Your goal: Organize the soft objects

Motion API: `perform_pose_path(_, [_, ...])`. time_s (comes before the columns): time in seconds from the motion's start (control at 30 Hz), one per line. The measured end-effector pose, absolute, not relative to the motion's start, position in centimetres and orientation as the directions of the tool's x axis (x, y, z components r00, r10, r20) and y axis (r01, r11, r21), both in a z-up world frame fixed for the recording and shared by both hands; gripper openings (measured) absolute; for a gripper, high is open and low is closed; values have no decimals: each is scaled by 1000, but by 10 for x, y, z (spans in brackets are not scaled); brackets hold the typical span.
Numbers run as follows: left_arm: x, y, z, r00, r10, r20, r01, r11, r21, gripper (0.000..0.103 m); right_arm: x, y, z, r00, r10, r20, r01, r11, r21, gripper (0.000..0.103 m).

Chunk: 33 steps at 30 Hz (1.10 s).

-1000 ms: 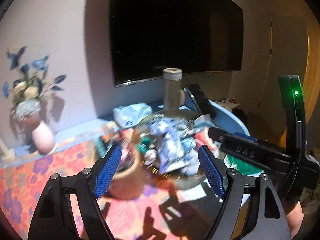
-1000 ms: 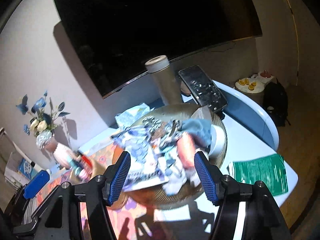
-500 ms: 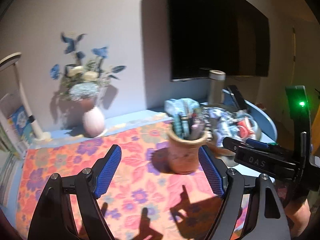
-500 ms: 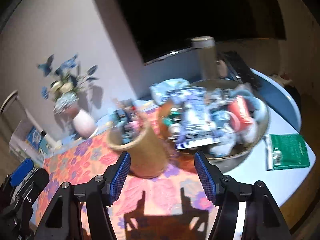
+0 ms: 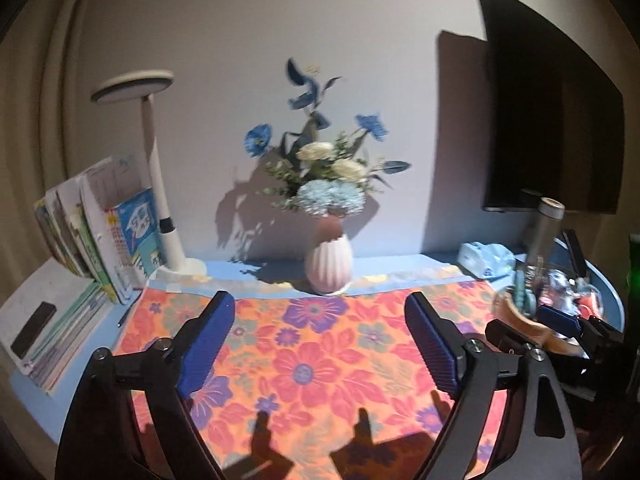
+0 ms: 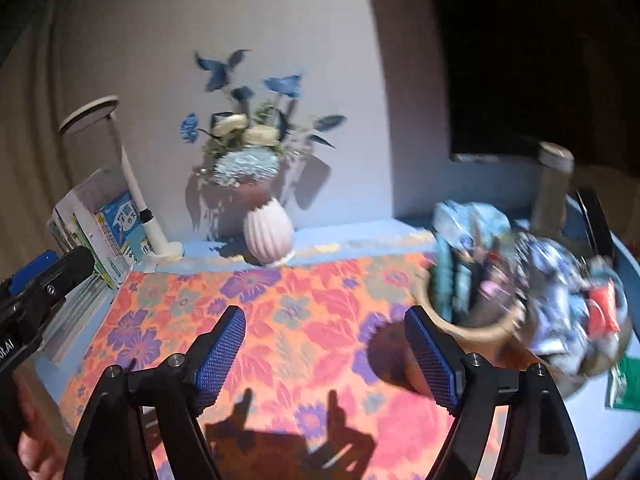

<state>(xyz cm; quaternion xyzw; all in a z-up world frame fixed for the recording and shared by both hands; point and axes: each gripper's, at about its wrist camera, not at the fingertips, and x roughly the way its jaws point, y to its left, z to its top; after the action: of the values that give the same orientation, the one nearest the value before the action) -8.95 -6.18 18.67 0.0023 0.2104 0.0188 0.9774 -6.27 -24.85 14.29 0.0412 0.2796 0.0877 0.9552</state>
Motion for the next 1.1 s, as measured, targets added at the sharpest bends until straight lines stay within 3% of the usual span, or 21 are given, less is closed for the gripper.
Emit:
perform_pose_path(0.27, [-14, -48, 97, 868, 23, -497, -51, 998, -43, 88, -29, -226, 94, 882, 112, -458, -122, 993, 9, 80])
perform_pose_path(0.47, [9, -49, 51, 853, 17, -521, -58, 996, -62, 89, -4, -227, 66, 864, 149, -481, -139, 989, 56, 81])
perform_pose_path(0.53, [19, -53, 38, 809, 26, -587, -62, 997, -41, 88, 0, -226, 59, 858, 145, -493, -137, 989, 52, 81])
perform_pose_path(0.67, [15, -61, 39, 824, 57, -564, -65, 998, 7, 92, 5, -227, 55, 844, 159, -512, -145, 987, 67, 88])
perform_pose_path(0.77, [17, -63, 38, 819, 60, -571, -58, 998, 21, 98, 4, -228, 55, 844, 167, -510, -150, 986, 74, 89])
perform_pose_path(1.1, [23, -57, 35, 795, 62, -603, -72, 997, 7, 102, 4, -227, 54, 841, 165, -515, -150, 986, 71, 89])
